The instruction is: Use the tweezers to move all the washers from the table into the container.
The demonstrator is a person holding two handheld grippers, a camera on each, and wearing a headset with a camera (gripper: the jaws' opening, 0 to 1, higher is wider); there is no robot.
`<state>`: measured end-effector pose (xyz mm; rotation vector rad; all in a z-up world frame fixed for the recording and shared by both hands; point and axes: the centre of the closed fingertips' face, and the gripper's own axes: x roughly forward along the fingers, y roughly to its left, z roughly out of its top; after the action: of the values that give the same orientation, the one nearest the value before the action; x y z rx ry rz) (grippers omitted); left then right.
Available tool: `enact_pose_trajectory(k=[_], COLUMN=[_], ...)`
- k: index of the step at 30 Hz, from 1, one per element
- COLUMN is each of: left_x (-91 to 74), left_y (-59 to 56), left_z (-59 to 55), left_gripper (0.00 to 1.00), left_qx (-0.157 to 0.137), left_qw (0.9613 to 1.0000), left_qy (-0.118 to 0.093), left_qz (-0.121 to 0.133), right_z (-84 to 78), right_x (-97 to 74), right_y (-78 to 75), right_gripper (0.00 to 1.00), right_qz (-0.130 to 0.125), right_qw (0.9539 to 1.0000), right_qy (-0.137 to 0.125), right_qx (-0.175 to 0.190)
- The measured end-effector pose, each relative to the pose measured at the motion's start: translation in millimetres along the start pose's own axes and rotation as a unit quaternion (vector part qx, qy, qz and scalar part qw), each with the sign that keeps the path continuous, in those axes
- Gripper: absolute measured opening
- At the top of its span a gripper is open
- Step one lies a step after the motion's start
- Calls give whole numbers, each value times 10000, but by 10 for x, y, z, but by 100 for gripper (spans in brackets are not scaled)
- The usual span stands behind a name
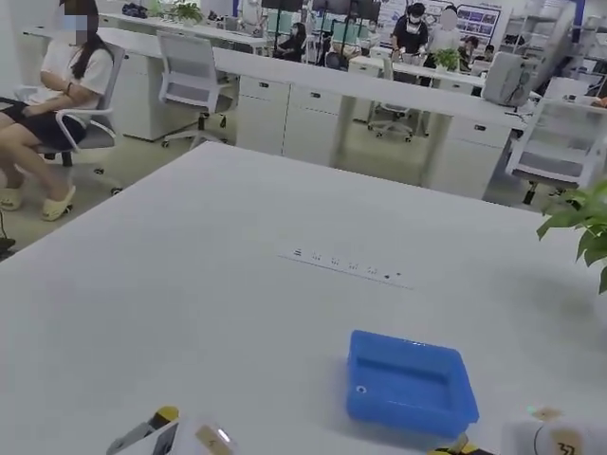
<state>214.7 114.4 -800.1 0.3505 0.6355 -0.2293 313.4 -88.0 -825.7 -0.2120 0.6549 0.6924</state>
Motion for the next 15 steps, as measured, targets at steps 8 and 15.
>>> enact_pose_trajectory(k=[8,15], left_x=[-4,-10], left_y=[14,10], left_z=[-1,11], left_gripper=[85,85], left_qx=[-28,-40], left_qw=[10000,10000], left_qy=[-11,-45], left_qz=[25,11], right_z=[5,-8], right_x=[0,-12], right_y=[-56,-82], right_gripper=[1,1], right_qz=[18,33], right_qw=[9999,9998], right_qy=[18,136], right_qx=[150,170])
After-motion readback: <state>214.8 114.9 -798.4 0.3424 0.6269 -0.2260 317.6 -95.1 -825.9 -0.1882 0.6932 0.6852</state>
